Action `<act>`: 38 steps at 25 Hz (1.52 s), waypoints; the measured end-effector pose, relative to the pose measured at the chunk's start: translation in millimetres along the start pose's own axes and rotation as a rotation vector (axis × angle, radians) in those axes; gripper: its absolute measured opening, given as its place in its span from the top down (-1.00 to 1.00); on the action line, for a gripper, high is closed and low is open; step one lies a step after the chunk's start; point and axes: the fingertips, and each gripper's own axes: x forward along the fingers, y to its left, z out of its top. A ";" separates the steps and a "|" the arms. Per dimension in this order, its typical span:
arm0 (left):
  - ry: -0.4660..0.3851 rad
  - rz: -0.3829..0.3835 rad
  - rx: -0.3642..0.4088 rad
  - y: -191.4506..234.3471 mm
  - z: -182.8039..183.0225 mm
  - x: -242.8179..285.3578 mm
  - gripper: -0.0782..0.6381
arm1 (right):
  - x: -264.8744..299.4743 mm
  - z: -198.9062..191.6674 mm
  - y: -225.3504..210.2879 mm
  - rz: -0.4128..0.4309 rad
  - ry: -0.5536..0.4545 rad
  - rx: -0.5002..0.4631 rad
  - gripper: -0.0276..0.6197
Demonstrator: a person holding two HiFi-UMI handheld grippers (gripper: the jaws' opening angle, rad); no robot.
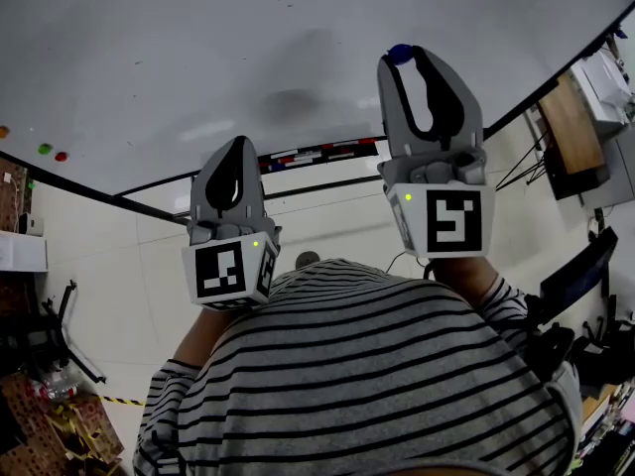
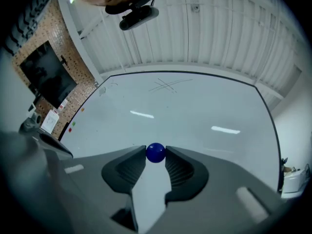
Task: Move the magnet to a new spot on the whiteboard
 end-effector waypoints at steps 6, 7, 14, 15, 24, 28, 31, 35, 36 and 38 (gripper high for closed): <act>-0.024 -0.021 0.005 -55.8 8.5 -33.8 0.74 | -75.8 -4.9 -13.6 0.031 0.063 0.075 0.53; -0.028 -0.022 0.006 -65.6 9.8 -40.6 0.74 | -89.2 -3.8 -17.0 0.034 0.071 0.093 0.53; -0.073 -0.010 0.000 -126.1 22.1 -100.2 0.74 | -176.9 11.9 -31.9 0.051 0.102 0.147 0.53; -0.077 -0.006 0.001 -132.7 23.6 -109.1 0.74 | -186.7 15.6 -31.1 0.058 0.101 0.153 0.53; -0.055 0.042 0.033 -176.3 23.6 -181.3 0.74 | -258.2 33.6 -21.2 0.109 0.123 0.177 0.53; -0.055 0.035 0.064 -174.7 27.7 -202.0 0.74 | -269.1 37.9 -13.9 0.098 0.129 0.164 0.53; -0.042 0.006 0.033 -169.6 30.2 -209.5 0.74 | -267.2 45.0 -4.2 0.091 0.126 0.169 0.53; -0.031 -0.010 0.033 -140.9 30.4 -223.2 0.74 | -253.6 60.1 27.5 0.083 0.119 0.157 0.53; -0.028 -0.006 0.036 -131.6 31.0 -226.8 0.74 | -248.8 61.5 35.0 0.085 0.119 0.145 0.53; -0.019 0.015 0.036 -118.6 29.6 -230.3 0.74 | -240.3 62.3 42.5 0.094 0.115 0.132 0.53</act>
